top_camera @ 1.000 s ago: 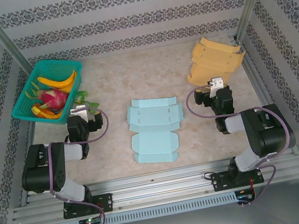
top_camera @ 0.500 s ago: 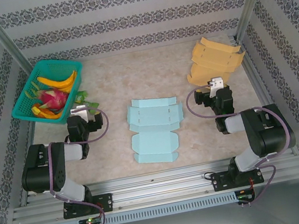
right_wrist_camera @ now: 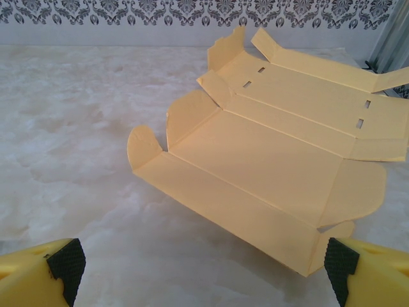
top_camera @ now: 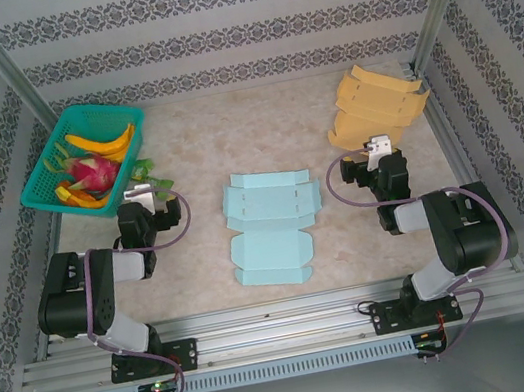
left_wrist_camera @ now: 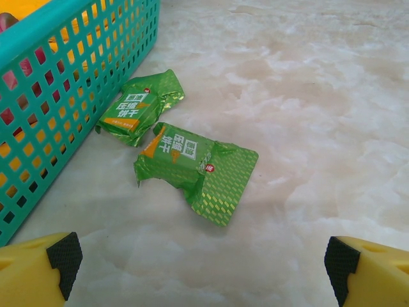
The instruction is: Fold the paper box
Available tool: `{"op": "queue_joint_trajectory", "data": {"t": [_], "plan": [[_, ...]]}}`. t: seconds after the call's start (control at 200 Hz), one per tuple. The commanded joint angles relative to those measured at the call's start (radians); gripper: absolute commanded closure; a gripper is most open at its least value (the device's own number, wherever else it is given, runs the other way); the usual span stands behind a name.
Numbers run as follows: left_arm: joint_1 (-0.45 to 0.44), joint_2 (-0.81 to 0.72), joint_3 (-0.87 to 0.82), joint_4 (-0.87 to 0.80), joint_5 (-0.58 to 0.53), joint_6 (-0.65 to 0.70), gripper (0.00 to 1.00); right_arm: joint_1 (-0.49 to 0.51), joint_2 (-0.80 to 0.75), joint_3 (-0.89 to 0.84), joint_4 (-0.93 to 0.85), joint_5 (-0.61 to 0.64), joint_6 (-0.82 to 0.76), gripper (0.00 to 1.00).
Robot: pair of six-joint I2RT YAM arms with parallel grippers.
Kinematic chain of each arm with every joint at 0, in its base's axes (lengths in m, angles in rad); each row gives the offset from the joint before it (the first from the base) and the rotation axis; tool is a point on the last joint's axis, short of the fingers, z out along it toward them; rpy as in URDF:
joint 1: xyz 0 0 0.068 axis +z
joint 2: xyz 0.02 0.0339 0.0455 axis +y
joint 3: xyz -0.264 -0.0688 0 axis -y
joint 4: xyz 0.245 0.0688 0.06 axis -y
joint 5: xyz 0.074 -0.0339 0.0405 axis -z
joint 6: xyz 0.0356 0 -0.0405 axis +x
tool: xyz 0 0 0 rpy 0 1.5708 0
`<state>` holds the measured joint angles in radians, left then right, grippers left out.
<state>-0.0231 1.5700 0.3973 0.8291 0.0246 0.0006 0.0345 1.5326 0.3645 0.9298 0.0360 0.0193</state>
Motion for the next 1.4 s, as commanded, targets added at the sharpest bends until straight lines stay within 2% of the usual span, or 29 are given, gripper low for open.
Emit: {"op": "queue_joint_trajectory", "data": {"t": [0.0, 0.924, 1.039, 1.219, 1.329, 1.399], "plan": [[0.022, -0.009, 0.021, -0.005, 0.023, 0.007, 0.00, -0.013, -0.006, 0.011, 0.009, -0.015, 0.007, 0.02], [0.031, -0.008, 0.027, -0.014, 0.035, 0.003, 0.00, -0.015, -0.009, 0.013, 0.006, -0.009, 0.008, 0.02], [0.008, -0.064, 0.071, -0.145, 0.026, 0.030, 0.00, 0.000, -0.016, 0.009, 0.004, -0.007, -0.010, 0.02], [-0.057, -0.086, 0.201, -0.401, -0.090, 0.043, 0.00, 0.011, -0.035, 0.004, 0.000, 0.018, -0.014, 0.02], [-0.064, -0.122, 0.229, -0.471, -0.173, -0.005, 0.00, 0.015, -0.070, -0.005, -0.012, 0.048, -0.009, 0.02], [-0.064, -0.172, 0.249, -0.539, -0.250, -0.092, 0.00, 0.024, -0.104, -0.001, -0.050, 0.082, -0.010, 0.02]]}}
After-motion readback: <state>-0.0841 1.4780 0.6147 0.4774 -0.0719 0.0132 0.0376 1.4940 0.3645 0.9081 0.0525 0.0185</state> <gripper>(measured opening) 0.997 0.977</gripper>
